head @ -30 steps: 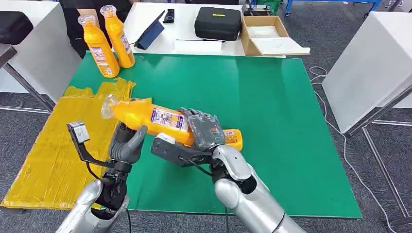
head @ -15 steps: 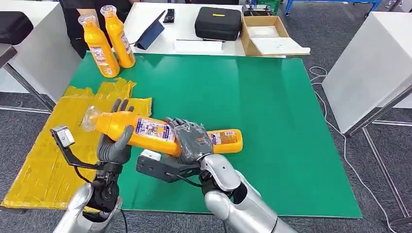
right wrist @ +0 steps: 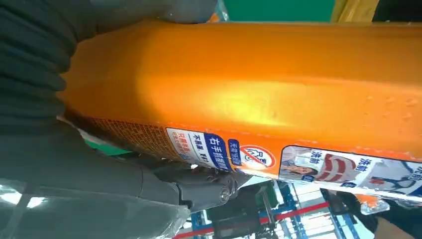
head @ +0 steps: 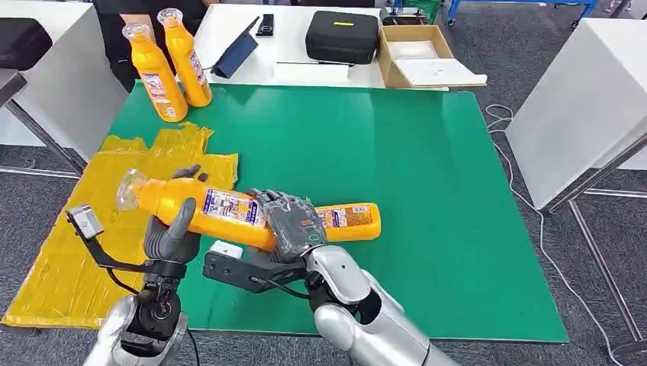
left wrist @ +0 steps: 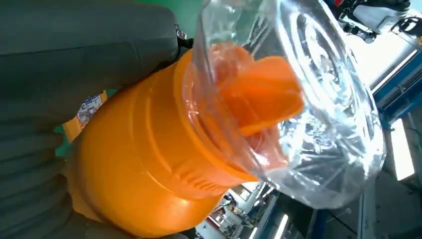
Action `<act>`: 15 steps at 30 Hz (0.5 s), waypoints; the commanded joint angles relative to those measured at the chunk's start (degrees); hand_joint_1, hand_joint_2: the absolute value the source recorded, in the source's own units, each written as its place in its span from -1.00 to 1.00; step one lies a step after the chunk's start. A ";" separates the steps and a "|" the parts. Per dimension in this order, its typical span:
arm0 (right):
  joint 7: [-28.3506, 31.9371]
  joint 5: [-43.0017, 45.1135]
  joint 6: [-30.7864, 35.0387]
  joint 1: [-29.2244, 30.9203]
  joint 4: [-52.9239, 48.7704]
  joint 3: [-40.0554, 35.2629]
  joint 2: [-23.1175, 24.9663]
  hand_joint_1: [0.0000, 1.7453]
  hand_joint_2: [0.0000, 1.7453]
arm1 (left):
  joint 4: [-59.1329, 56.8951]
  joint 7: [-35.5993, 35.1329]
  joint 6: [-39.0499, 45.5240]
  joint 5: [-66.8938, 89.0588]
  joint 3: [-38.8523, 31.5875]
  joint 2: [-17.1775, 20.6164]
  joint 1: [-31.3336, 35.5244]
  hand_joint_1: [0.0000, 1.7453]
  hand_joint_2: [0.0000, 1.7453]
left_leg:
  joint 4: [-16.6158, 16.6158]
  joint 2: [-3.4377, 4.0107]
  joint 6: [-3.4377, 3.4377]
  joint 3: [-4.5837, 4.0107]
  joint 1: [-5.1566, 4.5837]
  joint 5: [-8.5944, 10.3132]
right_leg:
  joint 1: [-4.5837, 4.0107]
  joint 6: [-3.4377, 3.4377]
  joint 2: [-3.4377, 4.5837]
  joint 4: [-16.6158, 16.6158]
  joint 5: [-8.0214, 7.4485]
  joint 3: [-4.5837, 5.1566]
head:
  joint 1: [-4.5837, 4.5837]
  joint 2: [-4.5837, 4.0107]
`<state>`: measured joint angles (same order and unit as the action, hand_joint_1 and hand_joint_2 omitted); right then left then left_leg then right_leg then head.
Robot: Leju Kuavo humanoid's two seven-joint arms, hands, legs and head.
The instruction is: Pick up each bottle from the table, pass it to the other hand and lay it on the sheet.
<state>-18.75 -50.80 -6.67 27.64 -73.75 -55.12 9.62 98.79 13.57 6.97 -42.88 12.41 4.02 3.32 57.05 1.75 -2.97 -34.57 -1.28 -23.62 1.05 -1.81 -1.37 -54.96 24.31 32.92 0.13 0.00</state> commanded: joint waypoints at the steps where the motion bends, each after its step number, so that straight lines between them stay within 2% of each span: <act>1: 0.42 0.40 -1.37 2.01 1.99 -5.28 -0.01 1.00 1.00 | -1.19 -0.23 -0.23 -0.10 -0.94 -1.54 1.98 1.00 1.00 | 0.00 -0.12 0.18 0.09 0.07 -0.03 | -0.04 0.09 0.04 0.02 0.02 -0.10 | 0.02 0.00; 7: -0.12 0.93 -2.10 2.72 2.35 -5.18 1.25 1.00 1.00 | -1.17 -0.17 -0.25 0.00 -0.70 -2.10 2.24 1.00 1.00 | 0.01 -0.12 0.17 0.07 0.08 -0.03 | -0.05 0.08 0.02 0.03 0.02 -0.11 | 0.00 0.00; 8: -0.30 1.03 -2.29 2.92 2.42 -5.23 1.43 1.00 1.00 | -1.26 -0.17 -0.28 0.01 -0.55 -2.21 2.39 1.00 1.00 | 0.05 -0.27 0.42 0.31 0.16 -0.15 | -0.09 0.21 0.08 0.00 0.14 -0.35 | 0.02 0.00; 10: -0.53 1.23 -2.44 3.09 2.30 -5.45 1.33 1.00 1.00 | -1.31 -0.23 -0.38 -0.02 -0.34 -2.20 2.51 1.00 1.00 | 0.01 -0.12 0.17 0.05 0.08 -0.03 | -0.05 0.09 0.02 0.02 0.02 -0.09 | 0.00 0.00; 15: -1.36 1.66 -2.56 3.36 1.92 -5.44 1.04 1.00 1.00 | -1.63 -0.42 -0.62 -0.17 0.01 -2.58 3.14 1.00 1.00 | 0.02 -0.26 0.28 0.18 0.09 -0.06 | -0.04 0.14 -0.02 0.00 0.09 -0.22 | 0.00 0.00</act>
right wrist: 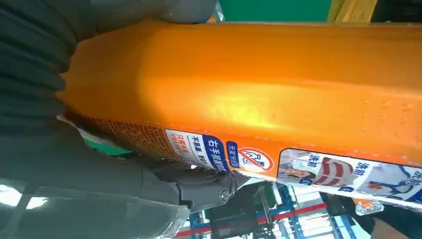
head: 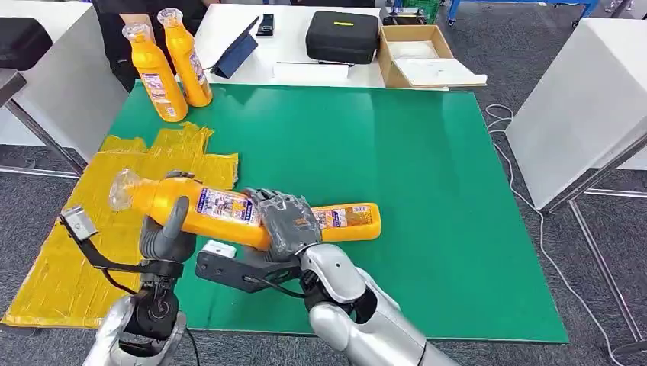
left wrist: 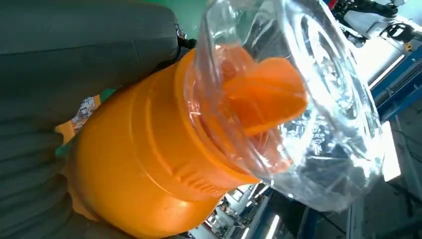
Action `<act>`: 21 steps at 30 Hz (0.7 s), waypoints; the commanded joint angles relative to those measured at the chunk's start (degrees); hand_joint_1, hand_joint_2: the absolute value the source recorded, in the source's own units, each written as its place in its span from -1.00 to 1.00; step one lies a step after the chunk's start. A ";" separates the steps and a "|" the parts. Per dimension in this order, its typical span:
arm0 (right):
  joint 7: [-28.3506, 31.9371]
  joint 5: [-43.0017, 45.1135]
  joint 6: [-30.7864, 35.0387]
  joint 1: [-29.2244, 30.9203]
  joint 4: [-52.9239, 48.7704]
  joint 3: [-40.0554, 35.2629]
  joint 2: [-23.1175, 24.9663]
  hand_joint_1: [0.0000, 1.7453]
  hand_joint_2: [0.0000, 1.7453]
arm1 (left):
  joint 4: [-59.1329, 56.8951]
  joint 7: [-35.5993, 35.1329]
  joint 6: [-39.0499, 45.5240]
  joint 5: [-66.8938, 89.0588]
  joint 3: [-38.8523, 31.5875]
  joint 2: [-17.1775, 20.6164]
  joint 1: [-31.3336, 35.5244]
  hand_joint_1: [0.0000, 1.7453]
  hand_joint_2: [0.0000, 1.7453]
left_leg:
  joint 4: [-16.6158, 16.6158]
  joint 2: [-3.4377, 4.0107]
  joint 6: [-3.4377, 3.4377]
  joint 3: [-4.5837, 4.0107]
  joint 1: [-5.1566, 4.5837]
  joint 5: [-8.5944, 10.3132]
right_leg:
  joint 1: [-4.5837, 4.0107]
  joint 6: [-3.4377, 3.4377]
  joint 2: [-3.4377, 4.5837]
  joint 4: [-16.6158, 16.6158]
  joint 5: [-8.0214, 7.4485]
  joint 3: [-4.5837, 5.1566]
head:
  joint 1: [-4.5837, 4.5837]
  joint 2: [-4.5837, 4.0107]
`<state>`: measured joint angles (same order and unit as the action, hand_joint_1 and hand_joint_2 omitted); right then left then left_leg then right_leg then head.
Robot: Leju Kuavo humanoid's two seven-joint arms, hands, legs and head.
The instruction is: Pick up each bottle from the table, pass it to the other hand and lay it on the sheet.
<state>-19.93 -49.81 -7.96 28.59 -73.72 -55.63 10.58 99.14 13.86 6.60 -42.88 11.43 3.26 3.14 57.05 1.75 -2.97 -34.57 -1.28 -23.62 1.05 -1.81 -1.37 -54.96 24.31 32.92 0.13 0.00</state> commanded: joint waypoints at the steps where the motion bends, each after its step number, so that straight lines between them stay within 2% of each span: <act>1: -0.30 0.73 -1.28 2.39 1.90 -4.86 0.02 1.00 1.00 | -2.07 -0.93 -0.52 -0.41 1.09 -1.79 3.43 1.00 1.00 | 0.04 -0.23 0.28 0.17 0.12 -0.07 | -0.06 0.14 0.01 0.00 0.08 -0.22 | 0.00 0.00; 5: -0.55 0.68 -1.30 2.42 1.84 -4.81 -0.10 1.00 1.00 | -2.24 -1.07 -0.70 -0.64 1.08 -2.00 3.56 1.00 1.00 | 0.00 -0.24 0.20 0.09 0.07 -0.01 | -0.03 0.09 -0.05 0.02 0.04 -0.11 | 0.00 0.00; 6: -0.80 0.52 -1.35 2.40 1.82 -4.74 -0.30 1.00 1.00 | -2.42 -1.15 -0.88 -0.69 1.08 -2.20 3.81 1.00 1.00 | 0.05 -0.39 0.42 0.28 0.15 -0.10 | -0.06 0.20 -0.02 -0.01 0.13 -0.33 | 0.00 0.00; 7: -1.03 0.10 -1.46 2.50 1.73 -4.82 -0.50 0.80 1.00 | -2.56 -1.19 -1.03 -0.73 1.03 -2.39 4.00 1.00 1.00 | 0.02 -0.24 0.25 0.14 0.10 -0.05 | -0.06 0.12 -0.02 0.02 0.06 -0.17 | 0.00 0.00; 8: -1.14 -0.30 -1.17 2.43 1.52 -4.76 -0.70 -0.96 1.00 | -2.48 -1.20 -1.13 -0.74 0.92 -2.53 4.05 1.00 1.00 | 0.04 -0.32 0.33 0.21 0.14 -0.08 | -0.08 0.15 -0.03 0.02 0.10 -0.25 | 0.00 0.00; 9: -1.49 -0.09 -0.88 2.21 1.40 -4.09 -0.75 -1.00 -1.00 | -2.56 -1.32 -1.36 -0.69 0.93 -2.74 4.29 1.00 1.00 | 0.01 -0.26 0.22 0.11 0.09 -0.02 | -0.05 0.10 -0.07 0.02 0.05 -0.14 | 0.02 0.00; 20: -1.00 -0.70 -1.40 0.42 -2.02 -2.24 -2.79 -1.00 -1.00 | -1.61 -1.48 -1.48 -0.12 -0.23 -3.40 4.09 1.00 1.00 | 0.03 -0.36 0.33 0.22 0.14 -0.08 | -0.08 0.15 -0.07 0.04 0.11 -0.27 | 0.00 0.00; 21: -1.03 -0.79 -1.33 0.45 -2.03 -1.99 -2.65 -1.00 -1.00 | -1.60 -1.49 -1.49 -0.09 -0.25 -3.56 4.03 1.00 1.00 | 0.00 -0.17 0.15 0.05 0.07 -0.01 | -0.05 0.07 -0.03 0.05 0.02 -0.06 | 0.00 0.00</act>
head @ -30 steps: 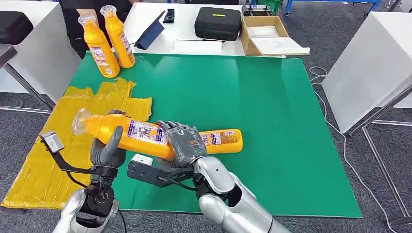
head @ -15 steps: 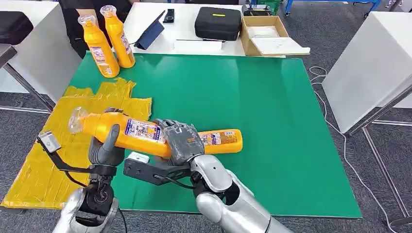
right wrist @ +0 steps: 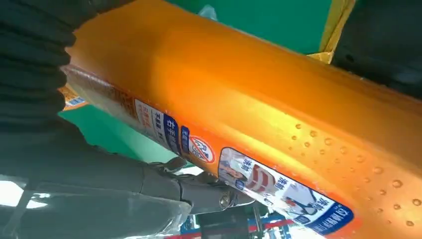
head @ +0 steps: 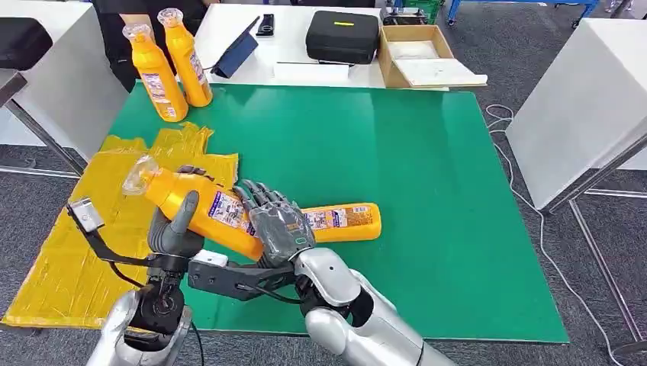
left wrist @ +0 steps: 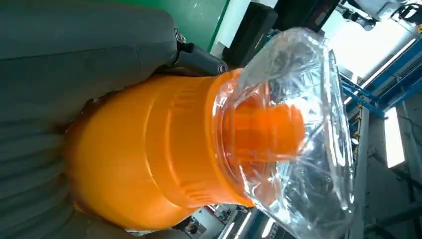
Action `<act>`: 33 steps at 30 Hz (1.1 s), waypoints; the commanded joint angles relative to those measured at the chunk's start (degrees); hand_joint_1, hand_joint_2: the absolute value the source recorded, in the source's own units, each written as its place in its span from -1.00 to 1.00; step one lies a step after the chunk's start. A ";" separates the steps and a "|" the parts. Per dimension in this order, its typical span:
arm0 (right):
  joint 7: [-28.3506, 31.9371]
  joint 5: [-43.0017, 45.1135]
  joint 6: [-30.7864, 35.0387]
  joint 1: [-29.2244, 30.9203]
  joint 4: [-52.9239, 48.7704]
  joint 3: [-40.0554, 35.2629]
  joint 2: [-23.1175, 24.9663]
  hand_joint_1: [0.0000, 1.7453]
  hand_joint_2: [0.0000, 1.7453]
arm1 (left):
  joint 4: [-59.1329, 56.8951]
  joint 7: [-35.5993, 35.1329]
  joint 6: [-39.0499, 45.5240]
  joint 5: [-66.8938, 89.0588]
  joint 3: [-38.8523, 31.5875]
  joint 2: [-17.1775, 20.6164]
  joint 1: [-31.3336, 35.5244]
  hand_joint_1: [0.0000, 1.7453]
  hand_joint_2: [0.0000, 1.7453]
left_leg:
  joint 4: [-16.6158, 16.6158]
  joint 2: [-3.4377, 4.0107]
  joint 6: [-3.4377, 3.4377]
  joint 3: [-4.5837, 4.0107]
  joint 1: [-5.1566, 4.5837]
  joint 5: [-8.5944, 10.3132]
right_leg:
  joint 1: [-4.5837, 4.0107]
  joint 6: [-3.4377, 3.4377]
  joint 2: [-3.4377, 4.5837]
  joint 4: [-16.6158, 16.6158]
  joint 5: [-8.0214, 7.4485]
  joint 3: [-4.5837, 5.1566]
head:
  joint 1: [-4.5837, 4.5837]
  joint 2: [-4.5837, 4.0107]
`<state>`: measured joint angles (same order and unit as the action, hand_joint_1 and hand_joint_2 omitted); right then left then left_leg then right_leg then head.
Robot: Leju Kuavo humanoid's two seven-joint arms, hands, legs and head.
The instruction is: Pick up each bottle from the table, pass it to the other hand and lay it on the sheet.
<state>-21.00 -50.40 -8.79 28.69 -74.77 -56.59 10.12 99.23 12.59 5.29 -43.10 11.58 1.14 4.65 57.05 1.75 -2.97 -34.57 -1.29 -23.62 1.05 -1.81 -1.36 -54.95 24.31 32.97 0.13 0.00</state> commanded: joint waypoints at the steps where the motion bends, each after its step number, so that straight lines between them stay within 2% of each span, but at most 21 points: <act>1: 0.24 -0.66 0.05 0.03 -1.15 -0.42 -2.09 -1.00 -1.00 | -1.62 -0.33 -0.29 0.38 -0.64 -1.73 2.37 1.00 1.00 | 0.00 -0.24 0.22 0.13 0.08 -0.03 | -0.04 0.10 -0.05 0.03 0.06 -0.18 | 0.00 0.00; 2: 0.60 -0.97 0.75 -0.37 -1.47 0.46 -2.08 -1.00 -1.00 | -1.50 -0.41 -0.38 0.58 -0.98 -1.98 2.17 1.00 1.00 | 0.04 -0.38 0.41 0.31 0.15 -0.11 | -0.07 0.20 -0.02 0.01 0.14 -0.38 | 0.00 0.00; 3: 0.67 -1.09 1.02 -0.51 -1.58 0.79 -2.07 -1.00 -1.00 | -1.45 -0.43 -0.41 0.65 -1.10 -2.05 2.07 1.00 1.00 | 0.00 -0.23 0.19 0.10 0.09 -0.02 | -0.05 0.09 -0.06 0.04 0.04 -0.16 | 0.00 0.00; 11: 0.88 -2.84 2.58 -1.52 -3.83 4.54 -3.11 -1.00 -1.00 | -0.34 -0.51 -0.81 1.23 -3.19 -2.55 0.82 1.00 1.00 | 0.00 -0.20 0.20 0.13 0.09 -0.04 | -0.05 0.09 -0.02 0.04 0.05 -0.17 | 0.00 0.00; 15: 2.68 -5.64 7.56 -3.57 -11.61 12.04 -6.06 -1.00 -1.00 | 1.49 -0.30 -0.73 1.52 -7.64 -2.76 -1.70 1.00 1.00 | 0.03 -0.18 0.22 0.12 0.10 -0.07 | -0.06 0.09 0.03 0.04 0.05 -0.18 | 0.02 0.00; 19: 4.01 -5.89 7.94 -4.31 -19.85 18.61 -9.46 -1.00 -1.00 | 1.68 -0.57 -2.37 -1.57 -12.36 -2.50 -3.70 1.00 1.00 | 0.05 -0.25 0.22 0.11 0.09 -0.08 | -0.04 0.08 -0.03 0.01 0.09 -0.19 | 0.02 0.00; 25: 4.44 -6.13 7.59 -4.68 -19.32 18.68 -8.81 -1.00 -1.00 | 1.44 -0.68 -2.75 -1.63 -12.53 -2.99 -3.42 1.00 1.00 | -0.01 -0.20 0.18 0.08 0.03 -0.02 | -0.04 0.08 -0.04 0.04 0.03 -0.13 | 0.00 0.00; 26: 4.67 -6.87 11.10 -4.83 -19.91 19.79 -9.41 -1.00 -1.00 | 1.11 -0.73 -2.91 -2.73 -13.28 -2.58 -3.64 1.00 1.00 | -0.01 -0.16 0.17 0.07 0.03 -0.02 | -0.04 0.08 -0.01 0.05 0.02 -0.12 | 0.00 0.00; 28: 5.35 -5.47 13.01 -5.17 -22.82 22.37 -11.52 -1.00 -1.00 | -0.64 -0.52 -4.36 -5.48 -15.47 -1.03 -3.77 1.00 1.00 | 0.00 -0.16 0.18 0.08 0.04 -0.03 | -0.05 0.09 0.00 0.04 0.02 -0.13 | 0.00 0.00; 33: 7.44 -2.93 15.13 -8.81 -31.47 29.77 -15.92 -1.00 -1.00 | -7.68 -0.37 -8.21 -10.40 -20.31 4.38 -2.79 1.00 1.00 | -0.03 -0.35 0.33 0.27 0.08 -0.08 | -0.05 0.14 -0.06 0.08 0.10 -0.34 | 0.00 0.00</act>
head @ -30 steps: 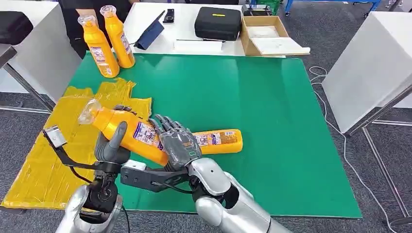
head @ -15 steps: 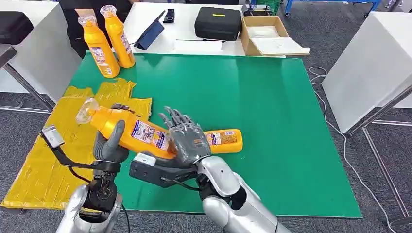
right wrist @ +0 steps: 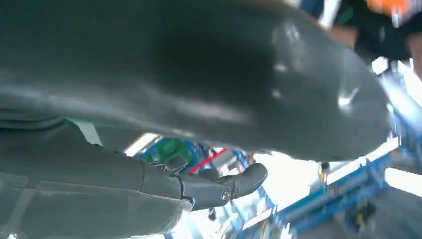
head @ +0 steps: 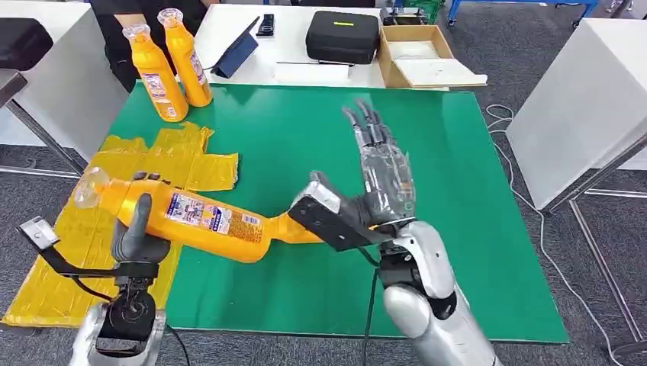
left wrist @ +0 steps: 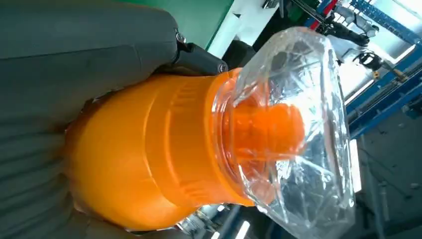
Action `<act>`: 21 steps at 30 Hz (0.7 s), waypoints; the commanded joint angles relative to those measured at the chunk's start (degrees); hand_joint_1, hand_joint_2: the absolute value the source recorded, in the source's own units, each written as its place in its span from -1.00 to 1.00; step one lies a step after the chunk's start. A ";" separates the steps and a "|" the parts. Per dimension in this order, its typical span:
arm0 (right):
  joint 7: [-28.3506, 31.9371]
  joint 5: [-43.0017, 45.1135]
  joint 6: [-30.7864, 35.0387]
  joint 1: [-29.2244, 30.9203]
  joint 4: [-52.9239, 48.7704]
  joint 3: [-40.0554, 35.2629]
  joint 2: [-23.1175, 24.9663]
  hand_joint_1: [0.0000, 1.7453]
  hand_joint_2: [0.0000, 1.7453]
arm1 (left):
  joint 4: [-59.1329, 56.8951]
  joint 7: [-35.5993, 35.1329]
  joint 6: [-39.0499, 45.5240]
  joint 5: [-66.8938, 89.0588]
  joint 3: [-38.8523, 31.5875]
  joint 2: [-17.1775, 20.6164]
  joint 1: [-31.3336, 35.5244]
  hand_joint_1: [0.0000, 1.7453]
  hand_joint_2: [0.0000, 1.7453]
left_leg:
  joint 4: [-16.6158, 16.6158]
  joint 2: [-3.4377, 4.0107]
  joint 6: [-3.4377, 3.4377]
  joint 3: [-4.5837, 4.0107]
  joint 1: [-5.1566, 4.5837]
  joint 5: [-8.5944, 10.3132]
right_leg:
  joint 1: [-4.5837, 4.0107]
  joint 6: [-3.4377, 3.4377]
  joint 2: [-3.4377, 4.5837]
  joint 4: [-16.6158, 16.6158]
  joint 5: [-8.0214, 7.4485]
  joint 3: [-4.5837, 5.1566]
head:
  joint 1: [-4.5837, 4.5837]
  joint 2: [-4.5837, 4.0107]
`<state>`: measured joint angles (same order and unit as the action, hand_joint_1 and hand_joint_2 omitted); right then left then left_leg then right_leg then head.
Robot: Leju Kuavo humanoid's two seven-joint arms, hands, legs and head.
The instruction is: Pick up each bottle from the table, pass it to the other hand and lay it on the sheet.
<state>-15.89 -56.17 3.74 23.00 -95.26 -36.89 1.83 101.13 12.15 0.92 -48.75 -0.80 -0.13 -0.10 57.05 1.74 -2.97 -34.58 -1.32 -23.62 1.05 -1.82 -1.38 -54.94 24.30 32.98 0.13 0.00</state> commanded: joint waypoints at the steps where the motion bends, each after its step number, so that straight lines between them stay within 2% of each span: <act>1: 2.74 2.55 2.95 -4.28 -12.14 11.05 -8.52 -1.00 -1.00 | -11.07 0.73 -4.25 -4.08 -8.29 6.42 2.97 1.00 1.00 | -0.08 -0.33 0.26 0.24 0.07 -0.03 | -0.02 0.12 -0.10 0.09 0.08 -0.30 | -0.02 0.00; 4: 3.84 2.98 3.30 -5.69 -12.77 11.87 -9.41 -1.00 -1.00 | -12.51 0.83 -4.24 -3.92 -8.77 6.88 4.33 1.00 1.00 | -0.05 -0.44 0.28 0.24 0.12 -0.03 | -0.07 0.13 -0.21 0.09 0.11 -0.33 | 0.00 0.00; 8: 4.00 2.78 3.53 -5.36 -12.02 11.20 -9.10 -1.00 -1.00 | -11.95 1.79 -3.54 -2.28 -8.19 6.81 4.39 1.00 1.00 | -0.02 -0.20 0.22 0.15 0.06 -0.03 | -0.02 0.10 -0.02 0.04 0.05 -0.17 | 0.02 0.00; 12: 4.17 3.62 4.87 -6.95 -11.08 10.87 -13.70 -1.00 -1.00 | -18.18 4.24 1.34 3.68 -7.25 9.16 11.24 1.00 1.00 | -0.01 -0.46 0.24 0.12 0.10 0.02 | -0.08 0.11 -0.25 0.04 0.07 -0.22 | 0.02 0.00; 13: 4.13 3.62 5.37 -7.46 -10.50 10.76 -14.71 -1.00 -1.00 | -21.08 9.57 7.14 14.24 -5.83 10.41 14.35 1.00 1.00 | 0.00 -0.64 0.31 0.19 0.15 0.03 | -0.11 0.15 -0.38 0.06 0.10 -0.31 | 0.00 0.00; 16: 4.60 4.39 6.32 -8.00 -9.72 10.28 -15.91 -1.00 -1.00 | -28.17 16.62 24.49 40.86 -0.91 12.09 21.97 1.00 1.00 | 0.00 -0.81 0.31 0.13 0.15 0.10 | -0.10 0.16 -0.57 0.05 0.07 -0.27 | 0.00 0.00; 19: 4.74 4.95 6.25 -8.26 -9.95 9.56 -16.29 -1.00 -1.00 | -30.47 20.32 34.72 56.95 2.29 14.23 23.48 1.00 1.00 | 0.00 -0.70 0.31 0.12 0.13 0.12 | -0.08 0.15 -0.46 0.04 0.03 -0.24 | 0.00 0.00; 20: 4.80 5.30 6.40 -8.45 -10.08 9.55 -16.31 -1.00 -1.00 | -30.64 21.45 37.69 61.77 3.17 14.70 23.34 1.00 1.00 | -0.04 -0.42 0.23 0.09 0.07 0.14 | -0.05 0.03 -0.27 0.05 -0.05 -0.17 | 0.00 0.00; 21: 4.97 5.71 6.39 -8.55 -10.18 9.42 -16.42 -1.00 -1.00 | -30.81 22.09 39.08 71.71 1.09 13.84 23.20 1.00 1.00 | -0.05 -0.44 0.27 0.15 0.07 0.12 | -0.05 0.04 -0.24 0.05 -0.04 -0.23 | 0.02 0.00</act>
<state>-11.45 -51.93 9.75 14.94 -107.10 -26.08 -11.41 82.74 29.28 27.10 -4.85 -5.11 10.47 14.47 57.06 1.65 -2.96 -34.60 -1.33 -23.50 1.00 -1.92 -1.48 -54.95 24.20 32.95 0.15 0.00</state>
